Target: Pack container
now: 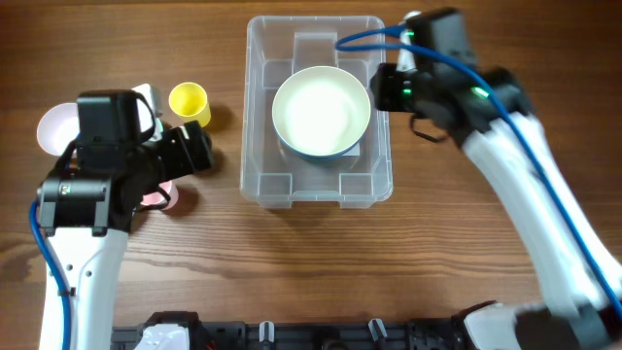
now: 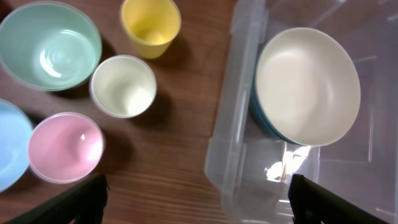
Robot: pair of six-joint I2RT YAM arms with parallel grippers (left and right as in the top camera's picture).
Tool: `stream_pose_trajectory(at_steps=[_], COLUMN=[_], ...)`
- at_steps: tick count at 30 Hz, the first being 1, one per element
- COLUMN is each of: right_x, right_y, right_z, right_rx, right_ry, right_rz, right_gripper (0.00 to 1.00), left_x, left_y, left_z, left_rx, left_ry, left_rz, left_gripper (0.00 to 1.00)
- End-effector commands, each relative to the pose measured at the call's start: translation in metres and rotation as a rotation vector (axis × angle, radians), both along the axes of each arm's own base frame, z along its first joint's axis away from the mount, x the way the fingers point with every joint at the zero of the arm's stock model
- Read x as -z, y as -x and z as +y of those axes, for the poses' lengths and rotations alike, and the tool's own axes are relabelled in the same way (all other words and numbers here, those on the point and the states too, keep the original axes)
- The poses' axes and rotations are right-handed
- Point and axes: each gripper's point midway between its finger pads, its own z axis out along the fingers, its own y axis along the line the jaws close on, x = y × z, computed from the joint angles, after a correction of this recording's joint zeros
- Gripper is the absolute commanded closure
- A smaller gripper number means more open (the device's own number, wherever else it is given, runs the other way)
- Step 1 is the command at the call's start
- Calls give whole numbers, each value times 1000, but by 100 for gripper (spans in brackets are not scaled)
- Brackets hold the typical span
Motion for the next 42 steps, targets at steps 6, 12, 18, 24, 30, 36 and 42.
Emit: stream_pose_trajectory(at_steps=[6,12,18,24,30,36,42], right_x=[-64,-55,-44,-37,-35,-33,-32], right_y=[45,42,36,34,36,38,39], right_z=[-92,-92,-91,-91,-91,-91,-91], right_rx=[249,255,295,295,295,294,293], right_ry=[18,25,-3,6,10,13,14], right_rz=[-119,-86,-46,-20,-10,-2,4], right_gripper=[47,47,49,49,49,50,50], left_x=[-27,108,166,191,211,201,198], left_y=[-41,-32,-12,-18,-45,-89,-97], left_z=[-175,-225,-230,-231,-227,-228,-223], left_rx=[476,613,657,653,635,656,629], left_ry=[-52,-152,-137,-149,-142,-246,-284], left_rz=[-247,109,318,351,313,113,86], left_gripper=[27,78,96,96,96,92,68])
